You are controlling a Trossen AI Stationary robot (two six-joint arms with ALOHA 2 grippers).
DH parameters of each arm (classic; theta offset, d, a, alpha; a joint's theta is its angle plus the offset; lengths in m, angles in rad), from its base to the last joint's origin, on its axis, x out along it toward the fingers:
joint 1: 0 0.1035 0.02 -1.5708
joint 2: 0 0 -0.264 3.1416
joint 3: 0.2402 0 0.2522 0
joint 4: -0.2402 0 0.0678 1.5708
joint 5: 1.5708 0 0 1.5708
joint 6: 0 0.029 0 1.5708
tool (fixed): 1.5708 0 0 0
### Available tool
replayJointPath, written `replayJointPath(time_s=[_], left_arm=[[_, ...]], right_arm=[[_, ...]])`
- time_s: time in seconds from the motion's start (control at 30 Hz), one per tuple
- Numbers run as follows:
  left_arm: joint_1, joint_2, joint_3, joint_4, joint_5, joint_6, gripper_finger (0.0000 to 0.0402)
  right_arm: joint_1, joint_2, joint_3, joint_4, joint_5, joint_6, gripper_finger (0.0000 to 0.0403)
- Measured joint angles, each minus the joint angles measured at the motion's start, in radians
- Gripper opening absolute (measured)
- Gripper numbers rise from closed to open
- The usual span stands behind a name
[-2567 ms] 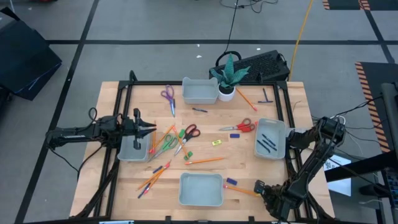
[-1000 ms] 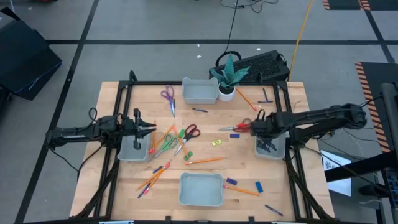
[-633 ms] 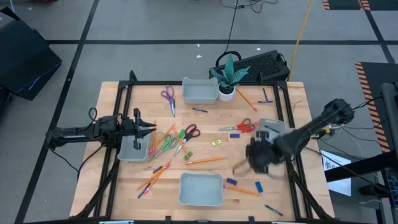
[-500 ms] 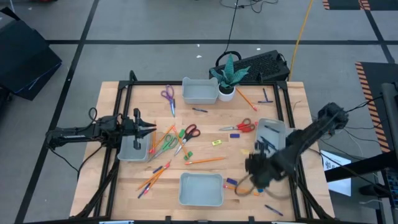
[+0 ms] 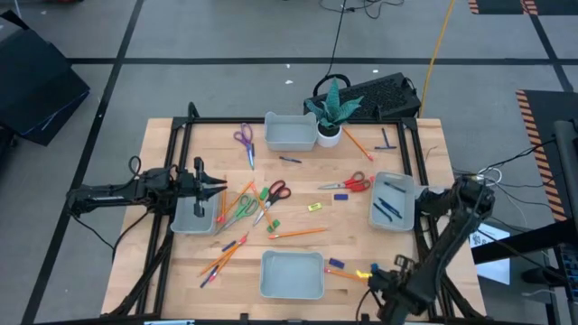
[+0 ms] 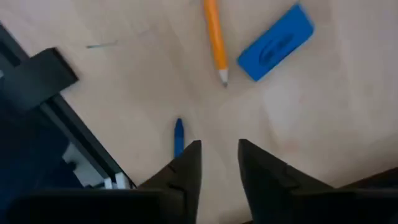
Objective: Sort crayons/erasers/pens/pencils in bins
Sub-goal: Put the blue crayon into the middle right gray bin
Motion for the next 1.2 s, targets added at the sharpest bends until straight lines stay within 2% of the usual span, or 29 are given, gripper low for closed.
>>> replayJointPath(time_s=[0.17, 0.5, 0.77, 0.93, 1.2], left_arm=[[0.000, 0.000, 0.000, 0.000, 0.000, 0.000, 0.0076], [0.000, 0.000, 0.000, 0.000, 0.000, 0.000, 0.0076], [0.000, 0.000, 0.000, 0.000, 0.000, 0.000, 0.0076], [0.000, 0.000, 0.000, 0.000, 0.000, 0.000, 0.0076], [0.000, 0.000, 0.000, 0.000, 0.000, 0.000, 0.0076]], right_arm=[[0.028, 0.030, 0.000, 0.067, 0.007, 0.077, 0.0126], [0.100, 0.082, -0.050, 0.194, 0.003, 0.200, 0.0115], [0.116, 0.084, -0.101, 0.260, 0.006, 0.228, 0.0110], [0.116, 0.084, -0.152, 0.274, 0.004, 0.248, 0.0082], [0.116, 0.081, -0.197, 0.281, 0.005, 0.240, 0.0015]])
